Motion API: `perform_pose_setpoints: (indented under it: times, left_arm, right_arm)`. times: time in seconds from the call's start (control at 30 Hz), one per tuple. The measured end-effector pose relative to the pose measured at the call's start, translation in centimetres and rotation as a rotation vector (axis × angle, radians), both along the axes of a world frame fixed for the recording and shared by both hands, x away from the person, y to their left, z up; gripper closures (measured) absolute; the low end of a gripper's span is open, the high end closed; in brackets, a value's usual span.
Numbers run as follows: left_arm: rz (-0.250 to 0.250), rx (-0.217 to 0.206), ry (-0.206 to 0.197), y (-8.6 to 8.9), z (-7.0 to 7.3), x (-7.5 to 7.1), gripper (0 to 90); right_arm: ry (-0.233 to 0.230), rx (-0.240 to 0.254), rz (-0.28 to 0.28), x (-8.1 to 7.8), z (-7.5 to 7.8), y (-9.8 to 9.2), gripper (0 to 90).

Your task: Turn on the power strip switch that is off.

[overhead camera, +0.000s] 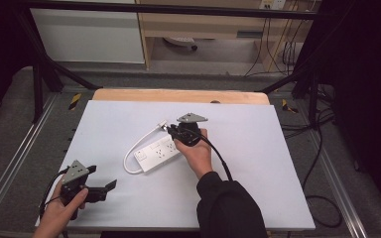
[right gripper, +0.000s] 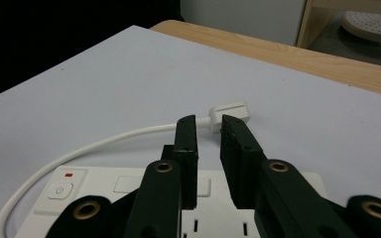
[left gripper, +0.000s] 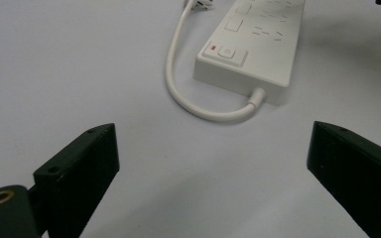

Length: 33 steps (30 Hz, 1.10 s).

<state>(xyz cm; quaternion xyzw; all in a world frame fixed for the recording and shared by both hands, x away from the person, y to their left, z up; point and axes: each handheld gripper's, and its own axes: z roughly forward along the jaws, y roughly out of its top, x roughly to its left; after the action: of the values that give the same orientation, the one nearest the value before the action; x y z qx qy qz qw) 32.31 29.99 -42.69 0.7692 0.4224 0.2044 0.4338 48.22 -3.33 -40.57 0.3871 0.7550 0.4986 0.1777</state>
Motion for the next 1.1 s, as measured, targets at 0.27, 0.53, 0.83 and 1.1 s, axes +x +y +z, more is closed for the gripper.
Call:
perform_pose_setpoints:
  times: [0.27,0.53,0.83,1.1]
  left_arm:
    - [-0.002,0.002,0.003,0.0,0.0,0.0,6.0]
    - [0.003,0.001,0.002,0.0,0.0,0.0,6.0]
    - [-0.001,-0.002,0.001,0.0,0.0,0.0,6.0]
    - [0.001,-0.004,0.007,-0.1,-0.1,0.0,6.6]
  right_arm:
    - [0.001,-0.005,-0.002,0.0,0.8,-1.0,66.9]
    - [0.023,0.017,-0.018,-0.1,1.7,-2.1,46.7]
    - [0.035,0.028,-0.034,-0.6,3.1,-3.6,21.1]
    - [0.010,0.025,-0.065,-1.7,4.6,-6.0,10.5]
